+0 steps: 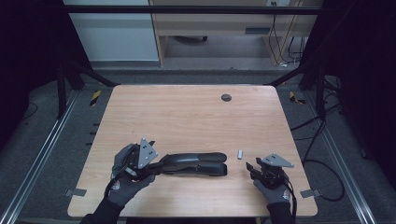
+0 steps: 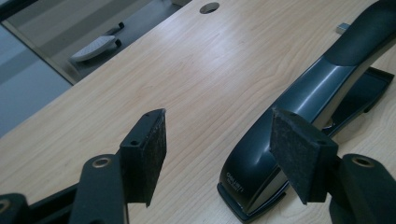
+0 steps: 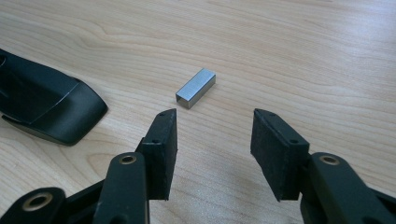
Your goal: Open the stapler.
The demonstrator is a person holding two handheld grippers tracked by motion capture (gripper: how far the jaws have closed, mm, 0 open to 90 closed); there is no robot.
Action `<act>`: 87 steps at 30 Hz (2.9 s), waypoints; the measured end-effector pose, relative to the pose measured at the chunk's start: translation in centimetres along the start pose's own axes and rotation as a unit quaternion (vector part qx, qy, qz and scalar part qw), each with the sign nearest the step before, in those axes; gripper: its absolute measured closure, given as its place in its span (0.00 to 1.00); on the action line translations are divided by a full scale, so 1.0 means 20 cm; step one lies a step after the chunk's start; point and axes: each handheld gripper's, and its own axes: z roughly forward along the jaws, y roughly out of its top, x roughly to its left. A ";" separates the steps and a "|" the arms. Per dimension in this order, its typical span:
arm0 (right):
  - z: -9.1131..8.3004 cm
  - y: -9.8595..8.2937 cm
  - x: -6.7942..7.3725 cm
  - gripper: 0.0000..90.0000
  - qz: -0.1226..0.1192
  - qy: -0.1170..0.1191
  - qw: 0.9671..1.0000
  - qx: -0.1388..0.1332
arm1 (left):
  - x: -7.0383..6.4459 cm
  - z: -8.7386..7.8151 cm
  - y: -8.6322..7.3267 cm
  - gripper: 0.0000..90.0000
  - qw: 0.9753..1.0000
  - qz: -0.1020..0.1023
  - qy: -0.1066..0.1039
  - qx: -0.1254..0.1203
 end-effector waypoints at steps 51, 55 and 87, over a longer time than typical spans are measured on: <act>-0.01 0.00 -0.01 0.61 0.006 0.002 1.000 -0.010 | -0.47 0.20 0.23 0.37 0.985 0.173 0.018 0.019; -0.01 0.00 -0.01 0.61 0.006 0.002 1.000 -0.010 | -0.50 0.21 0.23 0.37 0.983 0.180 0.019 0.020; -0.02 0.00 0.02 0.84 0.010 0.034 0.999 -0.003 | -0.66 0.39 0.26 0.37 0.961 0.268 0.033 0.056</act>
